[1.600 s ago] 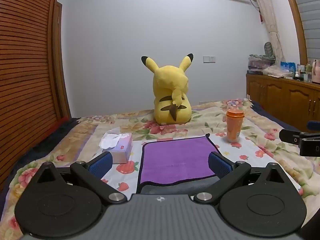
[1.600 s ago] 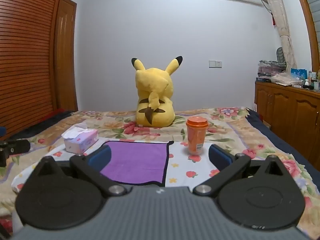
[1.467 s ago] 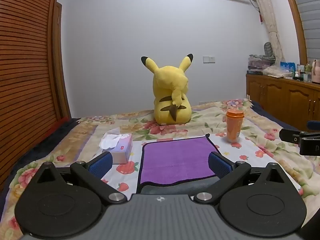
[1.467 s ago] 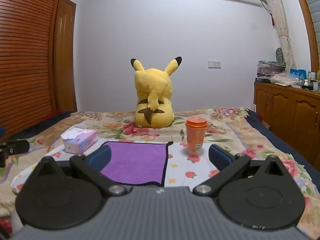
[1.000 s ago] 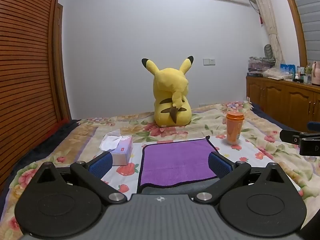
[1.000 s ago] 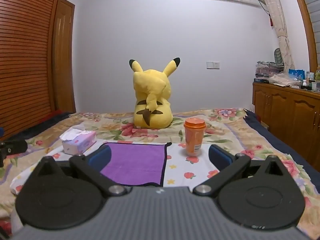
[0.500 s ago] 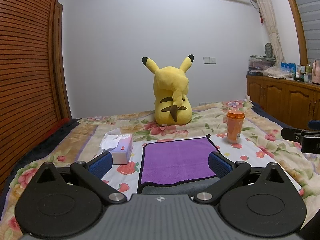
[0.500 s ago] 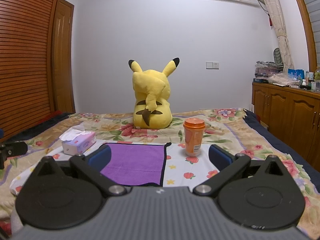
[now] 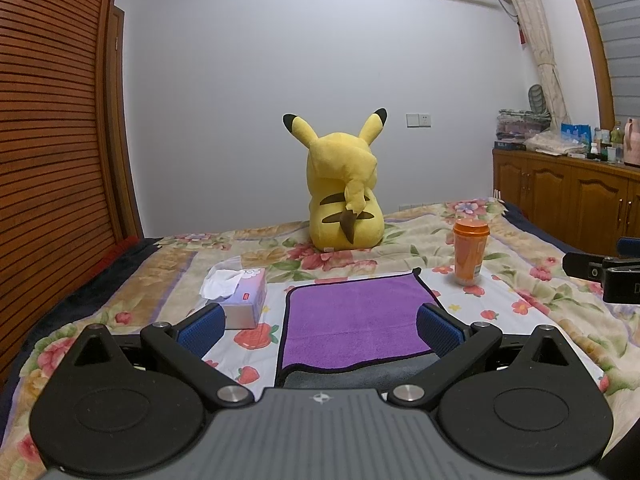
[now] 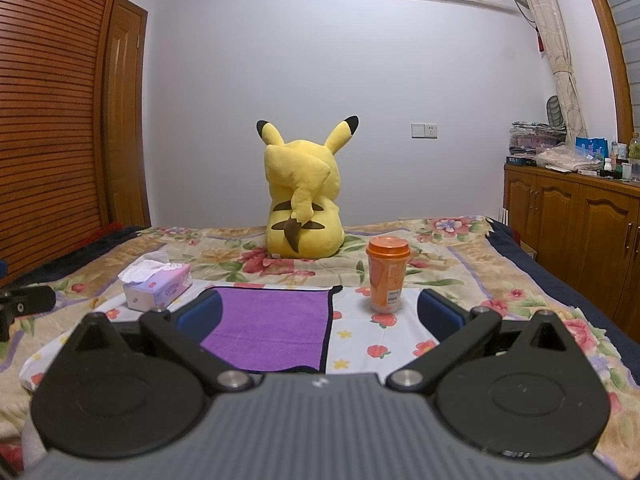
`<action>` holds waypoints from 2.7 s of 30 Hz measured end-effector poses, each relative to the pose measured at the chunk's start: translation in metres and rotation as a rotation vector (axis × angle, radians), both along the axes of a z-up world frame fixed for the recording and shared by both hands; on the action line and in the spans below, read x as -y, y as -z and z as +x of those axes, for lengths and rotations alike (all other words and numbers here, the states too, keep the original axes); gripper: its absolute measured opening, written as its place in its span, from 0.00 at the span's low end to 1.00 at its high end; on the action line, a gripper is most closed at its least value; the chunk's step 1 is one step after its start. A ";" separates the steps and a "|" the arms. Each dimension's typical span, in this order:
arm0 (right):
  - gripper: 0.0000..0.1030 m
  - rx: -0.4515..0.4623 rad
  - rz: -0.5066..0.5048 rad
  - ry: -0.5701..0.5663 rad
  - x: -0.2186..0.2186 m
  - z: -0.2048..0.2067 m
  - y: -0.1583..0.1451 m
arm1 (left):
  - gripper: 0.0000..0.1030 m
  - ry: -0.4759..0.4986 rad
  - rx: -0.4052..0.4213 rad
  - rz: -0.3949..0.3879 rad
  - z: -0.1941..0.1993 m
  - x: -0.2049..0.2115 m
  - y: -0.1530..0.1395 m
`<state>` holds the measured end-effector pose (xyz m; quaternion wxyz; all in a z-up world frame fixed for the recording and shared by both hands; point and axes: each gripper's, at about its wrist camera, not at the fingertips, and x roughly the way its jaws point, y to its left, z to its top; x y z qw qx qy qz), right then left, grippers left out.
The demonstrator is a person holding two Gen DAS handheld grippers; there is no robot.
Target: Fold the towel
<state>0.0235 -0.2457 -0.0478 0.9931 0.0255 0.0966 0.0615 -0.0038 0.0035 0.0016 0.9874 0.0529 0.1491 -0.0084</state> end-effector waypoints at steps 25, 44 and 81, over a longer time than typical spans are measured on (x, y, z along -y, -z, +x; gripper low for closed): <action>1.00 0.000 0.001 0.000 0.000 0.001 0.001 | 1.00 0.000 -0.002 0.004 0.000 0.000 0.001; 1.00 -0.021 -0.018 -0.006 -0.004 0.004 0.000 | 1.00 -0.003 -0.037 0.018 0.006 -0.003 0.016; 1.00 -0.174 -0.062 -0.063 -0.027 0.071 0.023 | 1.00 0.051 -0.275 0.048 0.096 -0.011 0.056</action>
